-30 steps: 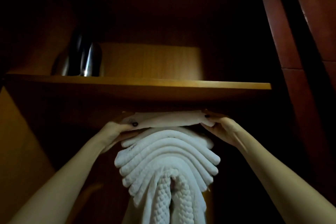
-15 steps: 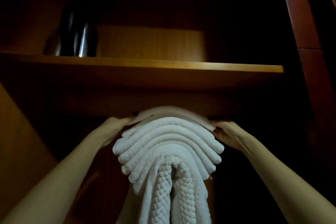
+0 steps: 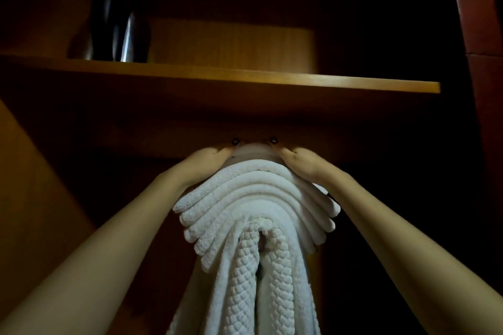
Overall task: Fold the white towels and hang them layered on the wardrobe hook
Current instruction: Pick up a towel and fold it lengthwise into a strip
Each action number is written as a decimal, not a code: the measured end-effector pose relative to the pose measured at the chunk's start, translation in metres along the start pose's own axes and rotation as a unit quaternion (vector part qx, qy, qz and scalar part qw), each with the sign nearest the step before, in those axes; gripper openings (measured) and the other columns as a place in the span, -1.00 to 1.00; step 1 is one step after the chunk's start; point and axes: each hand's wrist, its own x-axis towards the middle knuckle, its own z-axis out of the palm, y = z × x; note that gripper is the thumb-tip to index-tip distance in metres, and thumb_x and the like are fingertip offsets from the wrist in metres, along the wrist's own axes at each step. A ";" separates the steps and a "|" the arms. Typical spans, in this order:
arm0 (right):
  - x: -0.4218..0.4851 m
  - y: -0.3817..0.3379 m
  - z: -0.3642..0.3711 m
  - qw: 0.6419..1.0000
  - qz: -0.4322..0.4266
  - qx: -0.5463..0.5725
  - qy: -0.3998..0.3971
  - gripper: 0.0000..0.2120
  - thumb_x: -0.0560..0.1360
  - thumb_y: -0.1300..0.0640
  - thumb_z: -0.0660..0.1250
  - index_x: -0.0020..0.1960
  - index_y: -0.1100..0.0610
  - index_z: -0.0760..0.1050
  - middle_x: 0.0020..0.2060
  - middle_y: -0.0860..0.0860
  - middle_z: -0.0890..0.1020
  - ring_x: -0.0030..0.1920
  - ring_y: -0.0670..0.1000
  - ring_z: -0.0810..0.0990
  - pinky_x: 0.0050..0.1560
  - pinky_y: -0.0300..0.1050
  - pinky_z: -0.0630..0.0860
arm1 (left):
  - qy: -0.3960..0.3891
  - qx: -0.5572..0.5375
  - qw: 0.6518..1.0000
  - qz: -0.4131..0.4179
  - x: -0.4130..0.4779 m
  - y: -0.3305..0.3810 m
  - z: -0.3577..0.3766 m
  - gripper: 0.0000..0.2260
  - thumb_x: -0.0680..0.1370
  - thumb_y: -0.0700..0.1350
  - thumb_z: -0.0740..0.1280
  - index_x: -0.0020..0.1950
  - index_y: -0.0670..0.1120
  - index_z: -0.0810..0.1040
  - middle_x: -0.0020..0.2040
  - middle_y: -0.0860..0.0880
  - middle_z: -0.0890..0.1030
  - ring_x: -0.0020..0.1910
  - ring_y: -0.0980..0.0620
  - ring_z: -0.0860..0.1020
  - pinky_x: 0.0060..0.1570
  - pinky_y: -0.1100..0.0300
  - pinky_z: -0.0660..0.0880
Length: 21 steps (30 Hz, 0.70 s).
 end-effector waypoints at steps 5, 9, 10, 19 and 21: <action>-0.004 0.018 0.012 0.999 0.011 0.038 0.006 -0.37 0.58 -0.36 -0.08 -0.21 0.03 0.57 -0.10 0.07 0.60 -0.04 0.03 0.55 0.02 -0.10 0.41 | -0.020 0.051 0.998 -0.011 0.005 -0.001 0.007 -0.46 0.58 0.36 0.01 -0.23 0.02 0.58 -0.20 0.01 0.59 -0.18 0.07 0.54 -0.24 0.19 0.38; -0.001 0.019 0.008 0.998 0.054 0.020 -0.014 -0.22 0.50 -0.46 -0.13 -0.18 0.11 0.62 -0.09 0.07 0.65 -0.09 -0.01 0.59 -0.07 -0.10 0.40 | -0.037 0.017 0.999 -0.007 0.003 0.001 0.007 -0.46 0.59 0.34 0.02 -0.07 0.00 0.63 0.01 -0.06 0.65 -0.06 0.06 0.59 -0.15 0.18 0.45; -0.001 0.018 0.007 0.997 0.069 0.018 -0.018 -0.20 0.48 -0.48 -0.15 -0.18 0.11 0.61 -0.05 0.08 0.63 -0.08 0.00 0.58 -0.05 -0.11 0.38 | -0.046 0.002 0.999 -0.008 0.002 0.001 0.007 -0.49 0.60 0.31 0.03 -0.08 0.01 0.63 0.01 -0.06 0.66 -0.07 0.09 0.60 -0.15 0.19 0.46; -0.014 0.004 -0.013 0.998 0.045 -0.003 -0.034 -0.26 0.58 -0.36 -0.05 0.36 0.20 0.48 0.35 0.15 0.51 0.32 0.12 0.49 0.28 -0.11 0.35 | -0.003 0.030 0.994 0.101 -0.026 0.010 -0.016 -0.57 0.64 0.19 0.10 0.23 -0.05 0.60 0.11 -0.04 0.65 0.12 0.01 0.59 0.23 -0.03 0.47; -0.028 -0.009 -0.010 0.999 -0.013 -0.033 0.018 -0.41 0.62 -0.26 0.04 0.39 0.15 0.44 0.35 0.13 0.51 0.35 0.14 0.46 0.28 -0.08 0.35 | 0.047 0.125 0.973 0.188 -0.044 0.005 -0.023 -0.68 0.64 0.11 0.19 0.27 0.00 0.57 0.21 -0.02 0.58 0.20 0.06 0.49 0.27 0.04 0.40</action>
